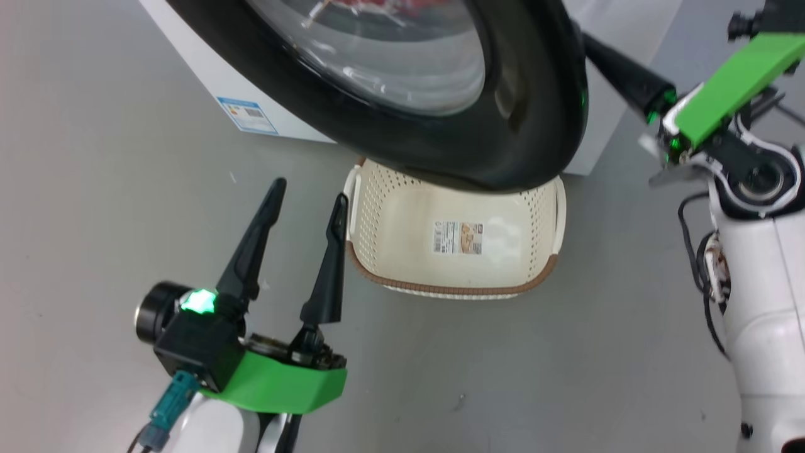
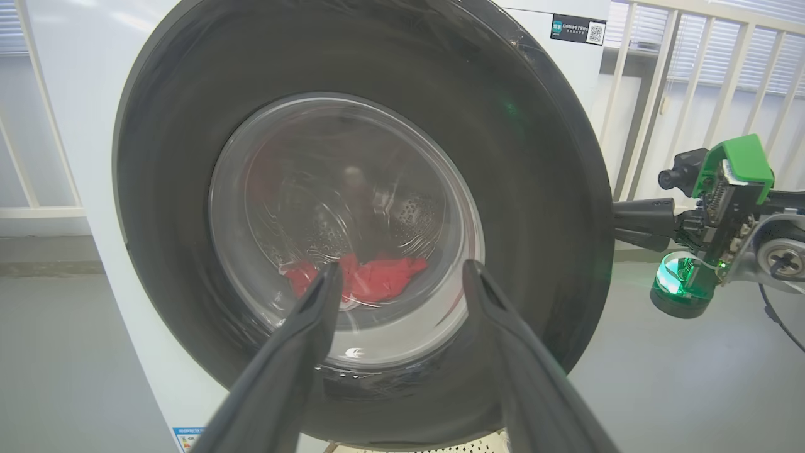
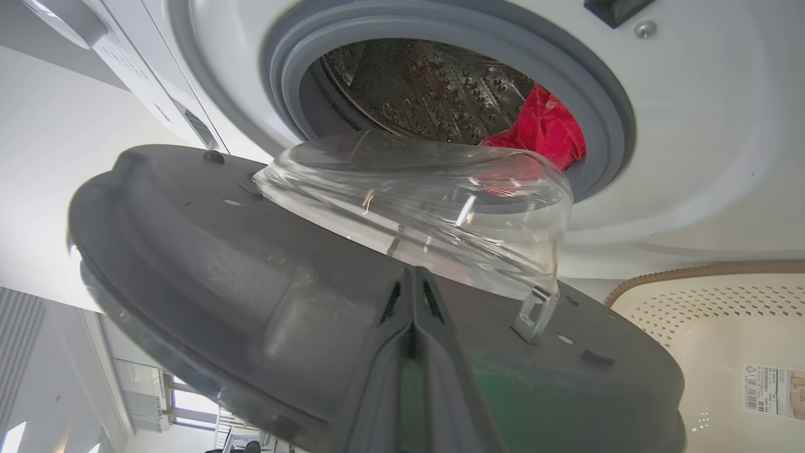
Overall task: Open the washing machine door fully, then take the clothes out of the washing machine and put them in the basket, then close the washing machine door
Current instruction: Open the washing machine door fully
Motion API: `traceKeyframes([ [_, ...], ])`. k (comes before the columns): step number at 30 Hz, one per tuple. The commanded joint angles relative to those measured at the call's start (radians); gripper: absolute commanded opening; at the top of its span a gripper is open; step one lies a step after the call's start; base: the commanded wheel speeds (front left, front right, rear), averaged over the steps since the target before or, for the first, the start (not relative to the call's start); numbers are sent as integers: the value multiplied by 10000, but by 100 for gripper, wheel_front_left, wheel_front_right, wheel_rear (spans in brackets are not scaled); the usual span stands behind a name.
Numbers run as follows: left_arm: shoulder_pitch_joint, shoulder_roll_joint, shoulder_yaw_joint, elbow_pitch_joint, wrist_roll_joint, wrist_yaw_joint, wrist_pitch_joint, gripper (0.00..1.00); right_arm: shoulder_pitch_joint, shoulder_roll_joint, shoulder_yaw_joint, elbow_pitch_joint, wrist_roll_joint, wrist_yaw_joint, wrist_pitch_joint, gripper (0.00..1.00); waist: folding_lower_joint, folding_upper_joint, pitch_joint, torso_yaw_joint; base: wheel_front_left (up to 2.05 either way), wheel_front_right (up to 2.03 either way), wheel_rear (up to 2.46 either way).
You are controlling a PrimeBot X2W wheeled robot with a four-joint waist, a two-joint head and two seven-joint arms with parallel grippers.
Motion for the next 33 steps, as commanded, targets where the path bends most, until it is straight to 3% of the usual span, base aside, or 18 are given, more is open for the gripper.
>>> traceKeyframes([
  [1, 213, 170, 363, -150, -112, 63, -49, 100, 221, 296, 146, -404, 240, 79, 138, 0, 0, -1, -325, 184, 0, 0, 0],
  [17, 961, 405, 298, 84, -229, 283, 351, 100, 2661, 296, 720, -1701, 1052, 79, -47, 0, 0, -1, -1807, 700, 0, 0, 0],
  [33, 1489, 570, 269, -51, -388, 493, 613, 100, 4337, 296, 1169, -2528, 1317, 79, -150, 0, 0, -1, -2697, 1943, 0, 0, 0],
])
